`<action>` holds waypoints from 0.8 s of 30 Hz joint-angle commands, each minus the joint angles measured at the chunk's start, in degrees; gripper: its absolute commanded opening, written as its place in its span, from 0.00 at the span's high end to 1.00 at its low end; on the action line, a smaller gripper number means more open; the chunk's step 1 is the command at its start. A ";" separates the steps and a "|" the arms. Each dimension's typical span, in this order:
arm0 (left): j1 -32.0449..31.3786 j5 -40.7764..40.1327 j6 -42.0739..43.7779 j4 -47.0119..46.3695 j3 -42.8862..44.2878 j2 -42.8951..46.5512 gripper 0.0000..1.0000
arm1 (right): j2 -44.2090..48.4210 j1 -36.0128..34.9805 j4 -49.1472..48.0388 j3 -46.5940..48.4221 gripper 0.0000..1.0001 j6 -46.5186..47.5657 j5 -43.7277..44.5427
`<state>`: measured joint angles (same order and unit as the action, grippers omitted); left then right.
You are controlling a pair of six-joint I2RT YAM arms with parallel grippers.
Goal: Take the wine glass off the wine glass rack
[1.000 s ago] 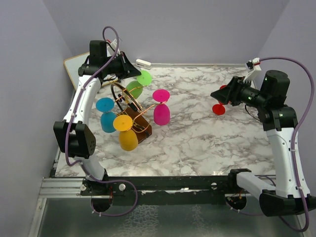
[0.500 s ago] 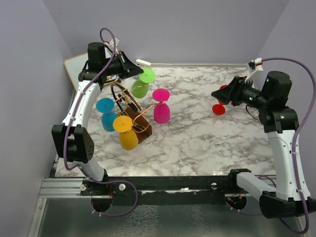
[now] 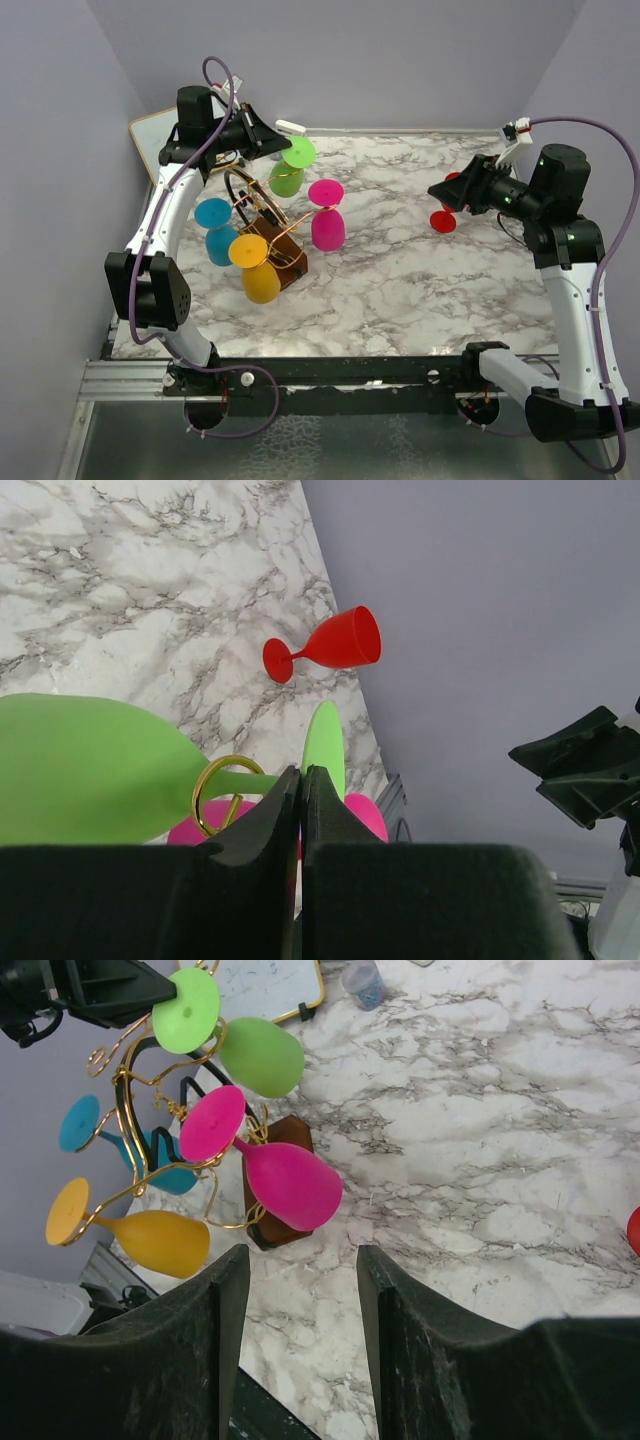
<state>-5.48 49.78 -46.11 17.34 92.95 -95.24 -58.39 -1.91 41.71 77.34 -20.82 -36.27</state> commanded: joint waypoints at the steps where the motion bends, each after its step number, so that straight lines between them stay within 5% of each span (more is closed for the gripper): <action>1: 0.03 2.87 1.17 0.92 -0.35 1.45 1.00 | 0.61 0.07 -1.84 -0.18 0.52 -0.37 1.20; 18: 0.03 4.16 1.97 3.48 0.21 0.66 1.00 | 0.62 0.07 -1.82 -0.52 0.52 -0.29 1.68; 24: 0.16 -0.40 7.28 11.82 3.16 1.45 1.00 | 0.93 0.07 -1.72 -0.76 0.52 -0.17 2.17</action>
<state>-5.58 51.51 -43.05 23.35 93.19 -95.24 -58.39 -1.91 41.47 77.12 -20.88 -35.55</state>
